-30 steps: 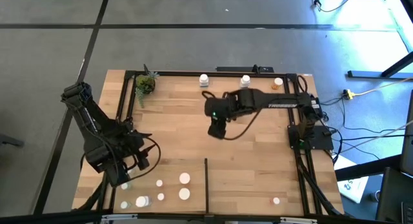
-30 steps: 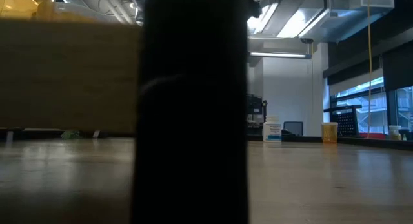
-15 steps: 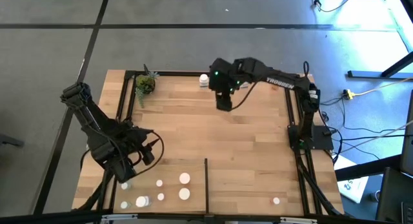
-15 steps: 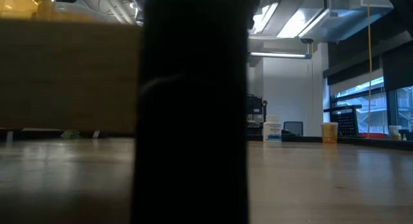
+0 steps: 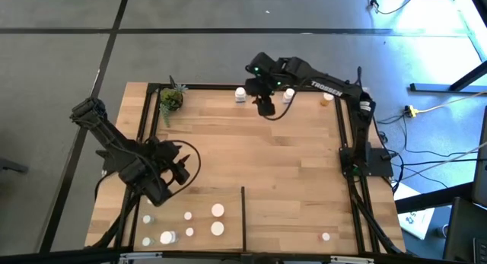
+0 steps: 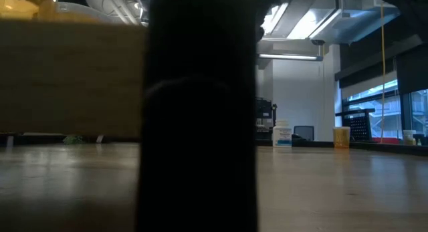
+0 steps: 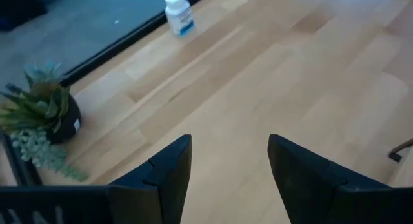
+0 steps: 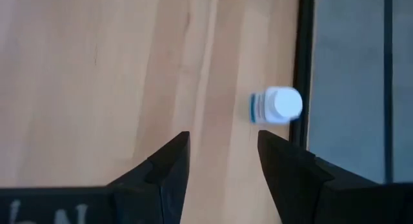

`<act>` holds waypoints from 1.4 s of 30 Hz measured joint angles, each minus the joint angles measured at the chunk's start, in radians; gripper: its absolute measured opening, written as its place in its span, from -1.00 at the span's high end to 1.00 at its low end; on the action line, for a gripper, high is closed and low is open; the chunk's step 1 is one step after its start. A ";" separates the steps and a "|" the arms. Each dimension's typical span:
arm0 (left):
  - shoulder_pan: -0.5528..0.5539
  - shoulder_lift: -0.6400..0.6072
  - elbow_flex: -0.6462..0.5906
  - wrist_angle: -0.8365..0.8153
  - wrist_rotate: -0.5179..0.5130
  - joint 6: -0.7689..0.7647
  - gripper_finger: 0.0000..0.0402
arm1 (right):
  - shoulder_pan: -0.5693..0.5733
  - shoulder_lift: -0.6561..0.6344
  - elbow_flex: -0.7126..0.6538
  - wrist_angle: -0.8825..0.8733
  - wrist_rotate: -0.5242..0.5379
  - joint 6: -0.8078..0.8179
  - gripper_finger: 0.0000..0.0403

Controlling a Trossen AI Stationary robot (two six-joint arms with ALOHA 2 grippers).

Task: Pick and place medicine bottles onto shelf by color
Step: Put the left white pill bottle on the shelf aligned with the other white pill bottle

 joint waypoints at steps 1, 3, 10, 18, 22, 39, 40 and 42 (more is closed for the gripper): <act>0.003 0.000 0.000 0.000 0.012 0.000 0.01 | 0.000 0.012 0.000 0.010 0.001 -0.023 0.08; 0.006 0.000 0.000 0.001 0.024 0.000 0.01 | 0.001 0.033 0.000 0.024 0.006 -0.038 0.08; 0.008 0.000 0.000 0.001 0.027 0.029 0.01 | 0.008 0.054 -0.001 0.022 0.065 0.026 0.08; 0.008 0.000 0.000 0.001 0.027 0.029 0.01 | 0.020 0.042 -0.001 -0.121 0.150 0.136 0.08; 0.008 0.000 0.000 0.001 0.017 0.028 0.01 | 0.010 0.037 -0.001 -0.086 0.121 0.133 0.08; 0.144 0.000 0.000 -0.006 -0.079 0.069 0.01 | -0.040 0.045 0.000 -0.015 0.003 -0.025 0.08; 0.165 0.000 0.000 -0.006 -0.079 0.076 0.01 | -0.040 0.045 0.000 -0.011 0.002 -0.035 0.08; 0.205 0.000 0.000 -0.007 -0.079 0.098 0.01 | -0.039 0.045 0.000 -0.004 0.001 -0.050 0.08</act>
